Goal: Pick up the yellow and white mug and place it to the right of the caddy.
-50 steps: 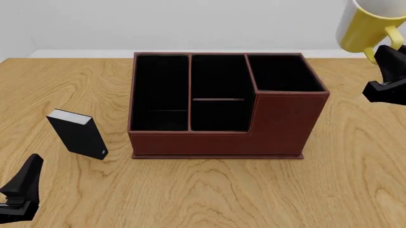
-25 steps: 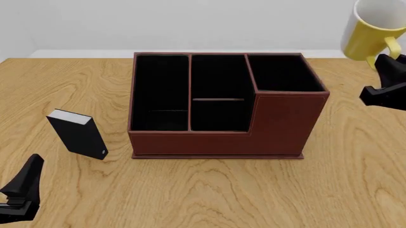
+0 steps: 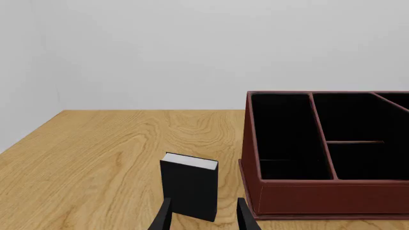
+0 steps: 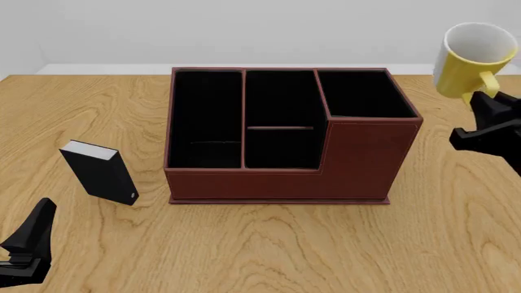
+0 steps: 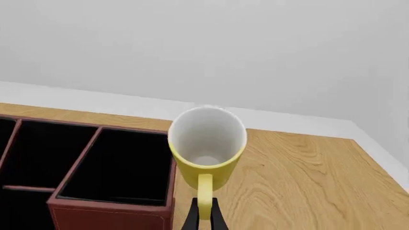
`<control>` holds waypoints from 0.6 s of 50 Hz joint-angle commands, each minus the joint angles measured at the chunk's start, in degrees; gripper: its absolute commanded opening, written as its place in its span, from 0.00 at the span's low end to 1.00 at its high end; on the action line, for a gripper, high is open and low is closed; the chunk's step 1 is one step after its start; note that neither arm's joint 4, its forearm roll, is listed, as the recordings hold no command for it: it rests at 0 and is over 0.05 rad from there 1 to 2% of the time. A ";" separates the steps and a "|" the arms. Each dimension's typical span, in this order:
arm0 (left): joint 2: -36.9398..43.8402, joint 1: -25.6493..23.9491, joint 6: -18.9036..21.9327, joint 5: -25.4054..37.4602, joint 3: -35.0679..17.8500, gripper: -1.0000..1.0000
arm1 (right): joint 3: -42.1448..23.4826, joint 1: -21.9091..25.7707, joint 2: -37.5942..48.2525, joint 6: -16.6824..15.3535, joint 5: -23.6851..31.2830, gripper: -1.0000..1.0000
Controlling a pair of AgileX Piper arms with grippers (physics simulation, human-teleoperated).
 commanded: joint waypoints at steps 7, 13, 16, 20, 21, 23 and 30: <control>0.03 -0.01 0.03 0.01 0.00 1.00 | 2.29 -1.30 1.90 -0.11 -3.13 0.00; 0.02 0.01 0.01 0.01 0.00 1.00 | 3.19 -1.60 2.68 -0.18 -4.31 0.00; 0.01 0.01 -0.02 0.00 0.01 1.00 | 3.71 -2.15 3.05 0.11 -4.76 0.00; 0.00 0.01 -0.01 -0.01 0.01 1.00 | 5.03 -2.24 3.27 -0.10 -5.85 0.00; -0.01 0.00 -0.01 -0.01 0.01 1.00 | 5.14 -2.25 3.37 -0.06 -5.97 0.00; -0.01 -0.01 -0.03 -0.01 0.01 1.00 | 5.49 -2.40 3.38 0.01 -6.07 0.00; -0.01 0.00 -0.01 -0.01 0.01 1.00 | 7.43 -2.50 4.29 -0.19 -8.08 0.00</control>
